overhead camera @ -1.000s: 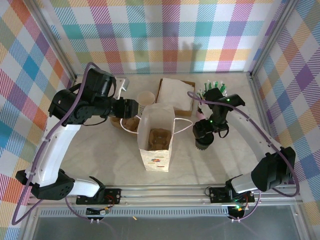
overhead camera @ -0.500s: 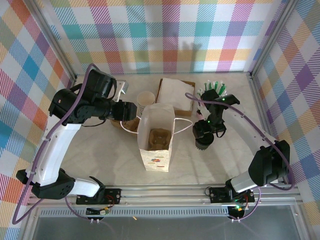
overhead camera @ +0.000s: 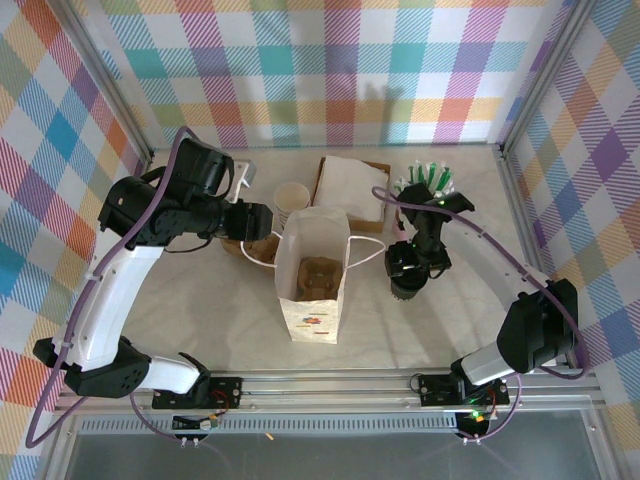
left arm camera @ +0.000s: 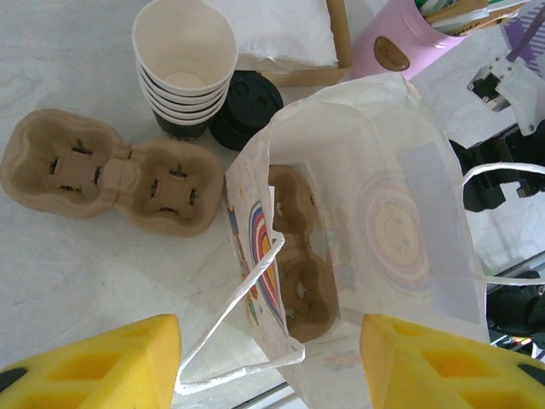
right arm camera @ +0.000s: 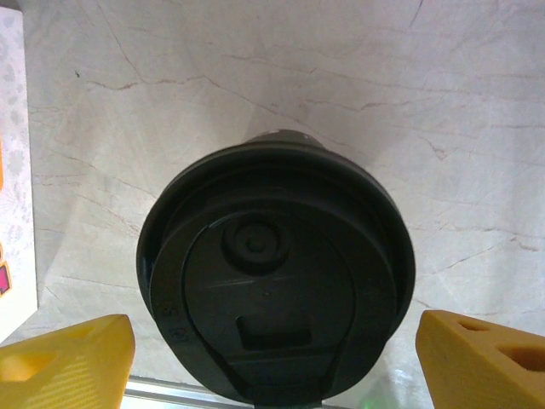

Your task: Pack the takeout coffee

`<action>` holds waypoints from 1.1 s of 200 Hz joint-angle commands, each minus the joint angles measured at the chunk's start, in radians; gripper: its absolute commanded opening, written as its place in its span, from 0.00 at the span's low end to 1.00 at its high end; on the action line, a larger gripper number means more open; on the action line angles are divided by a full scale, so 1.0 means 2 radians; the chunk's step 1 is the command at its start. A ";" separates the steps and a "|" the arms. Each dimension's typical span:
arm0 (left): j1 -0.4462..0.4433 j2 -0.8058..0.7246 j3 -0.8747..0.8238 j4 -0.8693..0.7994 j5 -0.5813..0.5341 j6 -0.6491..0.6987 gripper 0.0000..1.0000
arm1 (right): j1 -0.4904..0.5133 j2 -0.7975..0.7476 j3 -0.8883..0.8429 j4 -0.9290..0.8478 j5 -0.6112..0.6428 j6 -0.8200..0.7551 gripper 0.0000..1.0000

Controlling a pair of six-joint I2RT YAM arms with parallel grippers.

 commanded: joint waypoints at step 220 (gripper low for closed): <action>0.006 -0.010 0.010 -0.004 -0.016 -0.007 0.58 | 0.047 0.030 -0.002 -0.003 0.054 0.061 0.78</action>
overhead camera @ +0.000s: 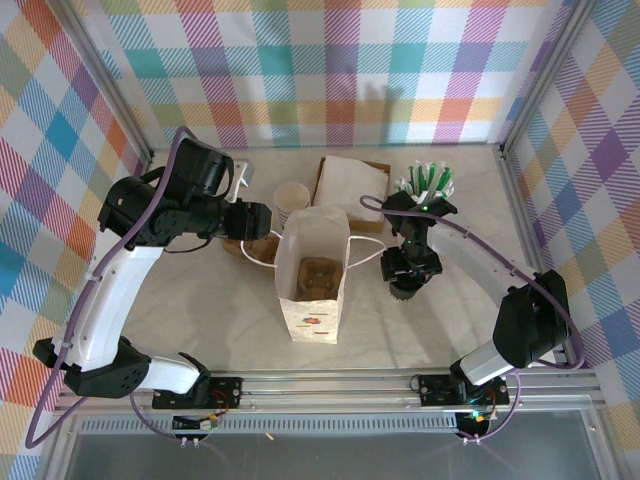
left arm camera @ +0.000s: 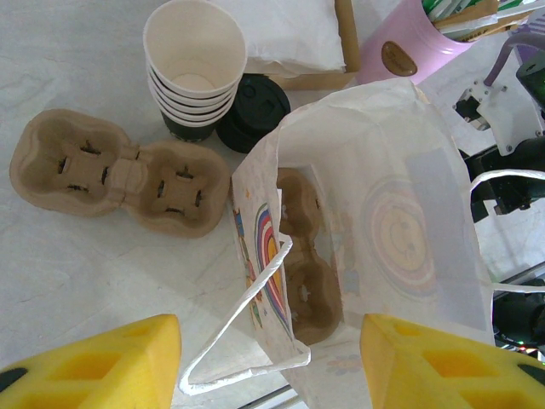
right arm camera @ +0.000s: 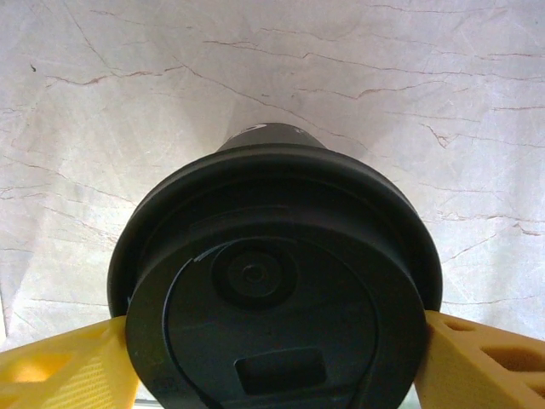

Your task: Pack the takeout coffee

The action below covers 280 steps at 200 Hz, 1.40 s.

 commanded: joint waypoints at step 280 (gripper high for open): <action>0.006 -0.028 -0.009 -0.002 -0.015 -0.011 0.58 | 0.007 -0.030 0.000 -0.023 0.023 0.084 0.85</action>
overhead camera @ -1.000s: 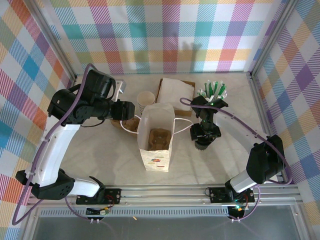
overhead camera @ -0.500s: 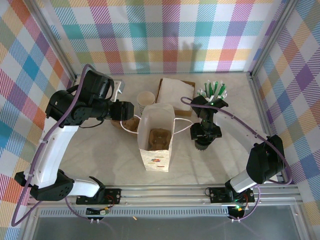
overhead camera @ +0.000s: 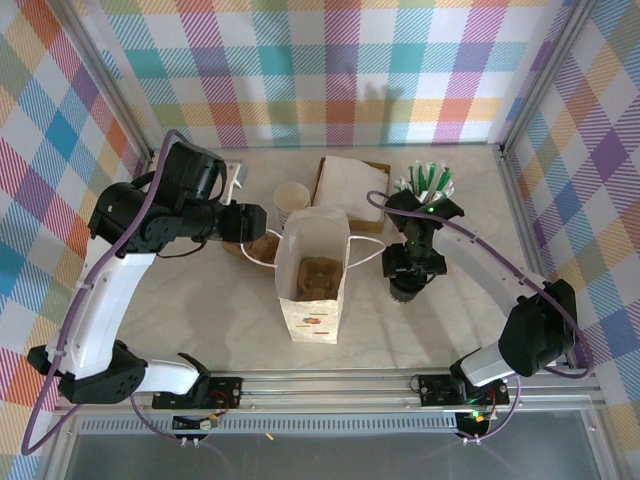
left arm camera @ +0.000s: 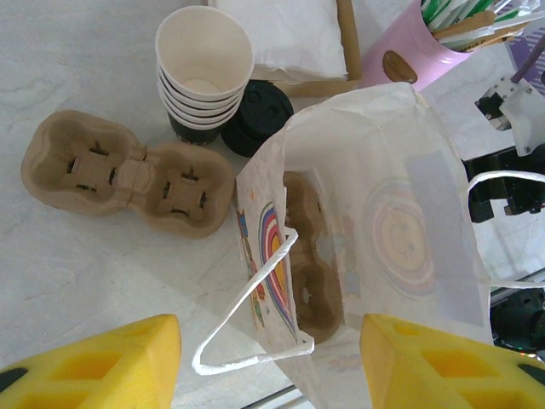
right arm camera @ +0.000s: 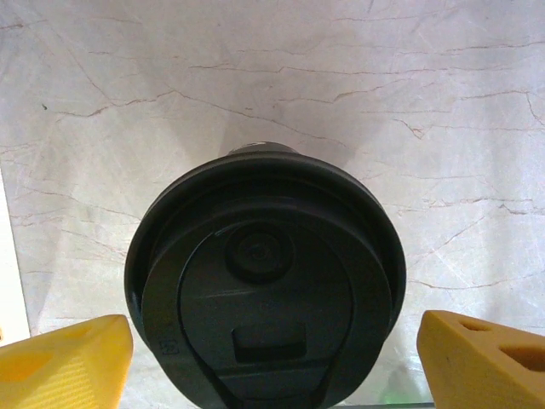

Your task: Pack the takeout coffee

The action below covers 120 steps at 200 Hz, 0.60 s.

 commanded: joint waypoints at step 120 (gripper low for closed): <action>0.006 -0.013 -0.012 0.004 -0.007 -0.005 0.58 | 0.016 0.019 0.011 -0.030 0.001 0.086 0.84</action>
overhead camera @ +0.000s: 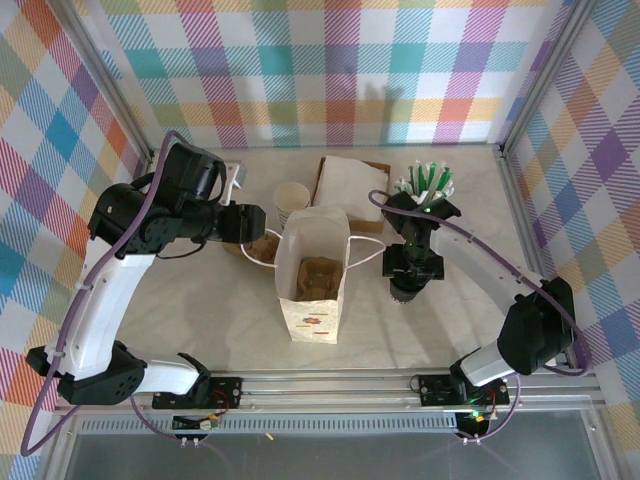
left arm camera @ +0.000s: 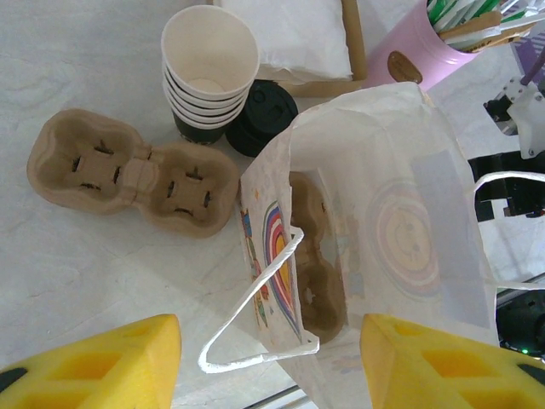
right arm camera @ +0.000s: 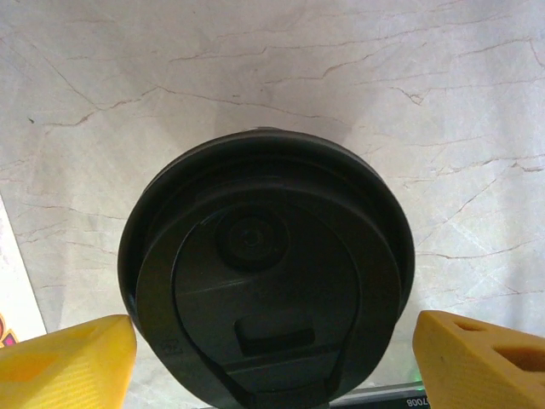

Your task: Pack the takeout coffee

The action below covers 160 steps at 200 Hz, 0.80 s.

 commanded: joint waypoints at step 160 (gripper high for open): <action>0.006 -0.011 -0.005 0.003 -0.004 -0.004 0.58 | 0.008 0.011 0.011 -0.008 0.006 0.026 0.84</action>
